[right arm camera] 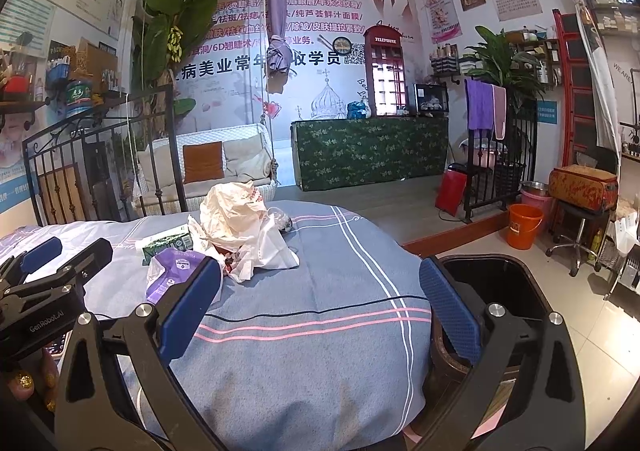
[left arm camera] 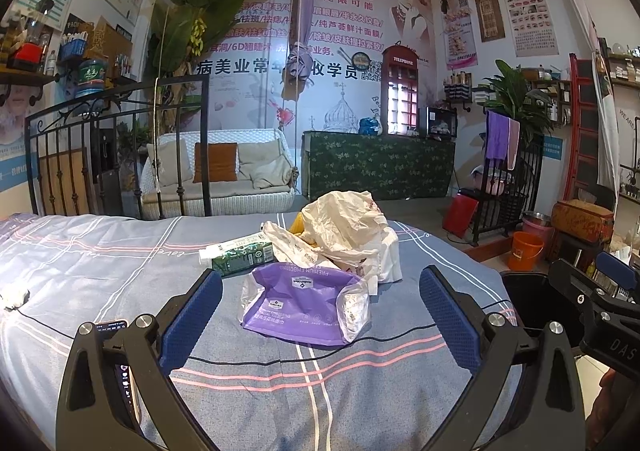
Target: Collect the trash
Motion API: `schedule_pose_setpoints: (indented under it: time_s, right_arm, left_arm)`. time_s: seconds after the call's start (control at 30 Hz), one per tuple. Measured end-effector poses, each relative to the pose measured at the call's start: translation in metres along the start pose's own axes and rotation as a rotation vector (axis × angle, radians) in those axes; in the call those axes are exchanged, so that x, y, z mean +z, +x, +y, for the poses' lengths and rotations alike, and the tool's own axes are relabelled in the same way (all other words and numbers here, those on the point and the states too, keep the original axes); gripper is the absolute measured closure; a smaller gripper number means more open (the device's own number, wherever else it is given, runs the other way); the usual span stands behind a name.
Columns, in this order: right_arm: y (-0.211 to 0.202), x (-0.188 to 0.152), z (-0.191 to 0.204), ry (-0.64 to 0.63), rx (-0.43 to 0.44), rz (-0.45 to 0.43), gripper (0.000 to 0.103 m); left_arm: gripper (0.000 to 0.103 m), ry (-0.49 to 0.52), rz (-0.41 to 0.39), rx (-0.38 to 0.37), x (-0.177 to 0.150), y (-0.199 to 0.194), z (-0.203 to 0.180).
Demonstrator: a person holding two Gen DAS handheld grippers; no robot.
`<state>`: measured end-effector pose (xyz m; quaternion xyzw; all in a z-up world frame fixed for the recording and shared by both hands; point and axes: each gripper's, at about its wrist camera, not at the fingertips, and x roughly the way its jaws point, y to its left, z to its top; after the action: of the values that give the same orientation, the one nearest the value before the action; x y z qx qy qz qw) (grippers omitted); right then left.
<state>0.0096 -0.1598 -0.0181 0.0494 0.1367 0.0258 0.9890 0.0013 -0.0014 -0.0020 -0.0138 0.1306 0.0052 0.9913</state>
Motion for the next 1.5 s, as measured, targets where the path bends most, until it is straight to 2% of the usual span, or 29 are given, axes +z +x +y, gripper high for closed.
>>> schedule_pose_setpoints:
  time_s: [1.3, 1.4, 1.5]
  right_arm:
    - [0.003, -0.004, 0.002, 0.001, 0.005, 0.015, 0.005]
    - [0.011, -0.005, 0.003, -0.008, 0.015, 0.039, 0.005]
    - [0.030, -0.011, 0.009, -0.033, 0.012, 0.115, 0.005]
  left_arm:
    - [0.006, 0.003, 0.015, 0.005, -0.006, 0.001, 0.001]
    - [0.006, 0.007, 0.063, 0.013, -0.014, 0.013, 0.003]
    - [0.006, 0.014, 0.174, 0.033, -0.024, 0.035, 0.007]
